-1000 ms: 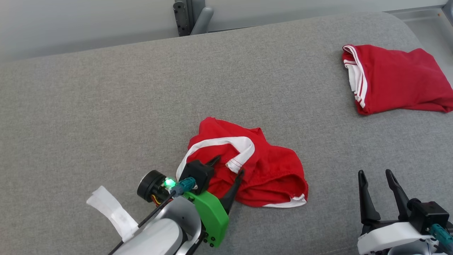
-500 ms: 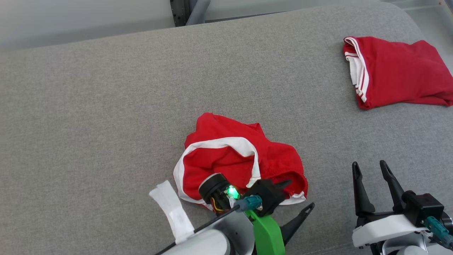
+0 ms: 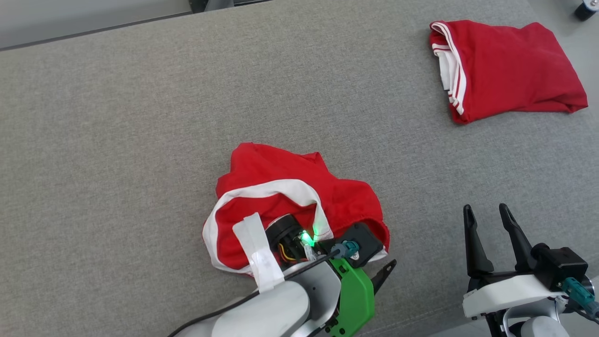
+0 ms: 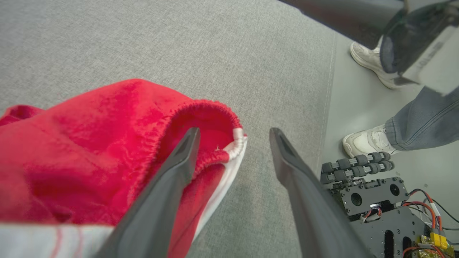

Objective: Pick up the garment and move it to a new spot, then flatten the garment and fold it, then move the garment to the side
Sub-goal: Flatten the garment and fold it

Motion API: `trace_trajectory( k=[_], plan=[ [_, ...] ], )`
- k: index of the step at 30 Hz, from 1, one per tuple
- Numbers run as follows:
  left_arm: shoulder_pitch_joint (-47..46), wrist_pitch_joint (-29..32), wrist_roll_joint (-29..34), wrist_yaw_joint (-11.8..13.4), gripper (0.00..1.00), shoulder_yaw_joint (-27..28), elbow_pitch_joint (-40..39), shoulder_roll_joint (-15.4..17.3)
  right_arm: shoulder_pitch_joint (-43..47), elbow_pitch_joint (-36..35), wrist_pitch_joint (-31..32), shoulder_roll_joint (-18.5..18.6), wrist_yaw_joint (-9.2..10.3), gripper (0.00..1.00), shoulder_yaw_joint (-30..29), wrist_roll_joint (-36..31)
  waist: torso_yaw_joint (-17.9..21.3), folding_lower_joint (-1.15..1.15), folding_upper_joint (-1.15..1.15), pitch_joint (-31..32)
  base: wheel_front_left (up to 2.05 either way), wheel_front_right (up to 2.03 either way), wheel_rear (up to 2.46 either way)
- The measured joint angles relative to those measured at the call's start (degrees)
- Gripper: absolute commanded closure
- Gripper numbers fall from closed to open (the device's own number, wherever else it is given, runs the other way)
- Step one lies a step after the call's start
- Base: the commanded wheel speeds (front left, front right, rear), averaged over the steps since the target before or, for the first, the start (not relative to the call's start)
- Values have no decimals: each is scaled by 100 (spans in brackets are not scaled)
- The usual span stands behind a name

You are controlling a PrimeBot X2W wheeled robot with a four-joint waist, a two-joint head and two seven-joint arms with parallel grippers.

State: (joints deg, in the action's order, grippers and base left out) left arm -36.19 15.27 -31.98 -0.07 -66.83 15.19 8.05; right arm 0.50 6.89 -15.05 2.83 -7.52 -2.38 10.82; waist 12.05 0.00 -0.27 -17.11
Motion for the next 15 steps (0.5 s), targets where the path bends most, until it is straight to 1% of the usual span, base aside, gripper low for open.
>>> trace_trajectory(
  k=[2, 4, 5, 6, 7, 9, 11, 15],
  plan=[
    [0, 27, 1, -19, 4, -27, 41, 0, -3, 10, 0, -1, 0, 0, 1, 13, 58, 0, 0, -23, 0, 0, 0],
    [-2, 27, 26, -15, 11, -43, 104, 1, -11, 18, 0, -1, 0, 0, 0, 21, 104, 0, 0, -37, 0, 0, 0],
    [-5, 26, 27, -9, 21, -47, 155, 1, -20, 20, 0, -1, 0, 0, 0, 23, 123, 0, 0, -41, 0, 0, 0],
    [-15, 20, 33, 8, 29, -52, 197, -1, -32, 21, 0, -1, 0, 0, 0, 33, 138, 0, 0, -44, 0, 0, 0],
    [-34, 5, 40, 10, 45, -52, 242, -7, -50, 22, 0, -1, 0, 0, 1, 51, 150, 0, 0, -50, 0, 0, 0],
    [-87, -22, 52, 15, 100, -65, 408, -30, -81, 22, 0, -1, 0, 0, 13, 69, 168, 0, 0, -68, 0, 0, 0],
    [-102, 32, 60, -34, 100, -143, 536, -33, -81, 21, 0, -2, 0, 0, 15, 71, 170, 0, 0, -74, 0, 0, 0],
    [-116, -5, 12, -97, 100, -129, 599, -45, -83, 25, 0, -1, 0, 0, -19, 71, 156, 0, 0, -67, 0, 0, 0]
  ],
)
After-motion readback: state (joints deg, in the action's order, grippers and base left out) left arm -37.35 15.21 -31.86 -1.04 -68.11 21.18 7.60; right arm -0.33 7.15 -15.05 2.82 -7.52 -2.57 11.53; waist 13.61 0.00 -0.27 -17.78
